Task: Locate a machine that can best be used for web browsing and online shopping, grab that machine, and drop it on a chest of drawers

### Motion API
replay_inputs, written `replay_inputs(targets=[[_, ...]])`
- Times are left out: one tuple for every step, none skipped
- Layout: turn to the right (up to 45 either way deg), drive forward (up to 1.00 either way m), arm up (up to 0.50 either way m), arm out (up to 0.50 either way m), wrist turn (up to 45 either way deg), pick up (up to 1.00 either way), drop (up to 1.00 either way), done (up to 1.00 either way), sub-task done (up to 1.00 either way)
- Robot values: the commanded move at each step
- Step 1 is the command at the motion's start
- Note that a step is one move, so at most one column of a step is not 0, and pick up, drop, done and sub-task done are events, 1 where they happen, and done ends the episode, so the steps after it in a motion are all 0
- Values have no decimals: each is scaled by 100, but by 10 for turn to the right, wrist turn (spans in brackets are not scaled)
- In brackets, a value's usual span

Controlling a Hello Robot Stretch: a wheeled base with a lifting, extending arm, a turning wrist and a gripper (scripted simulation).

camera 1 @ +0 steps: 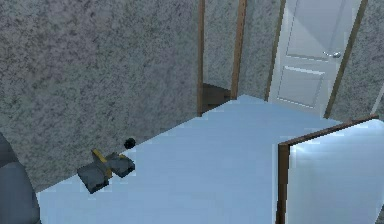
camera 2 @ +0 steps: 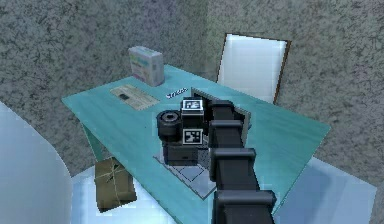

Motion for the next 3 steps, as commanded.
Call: replay_inputs(targets=[[0,0,0,0,210,0,0,0,0],[0,0,-30,0,0,0,0,0,0],[0,0,0,0,0,100,0,0,0]])
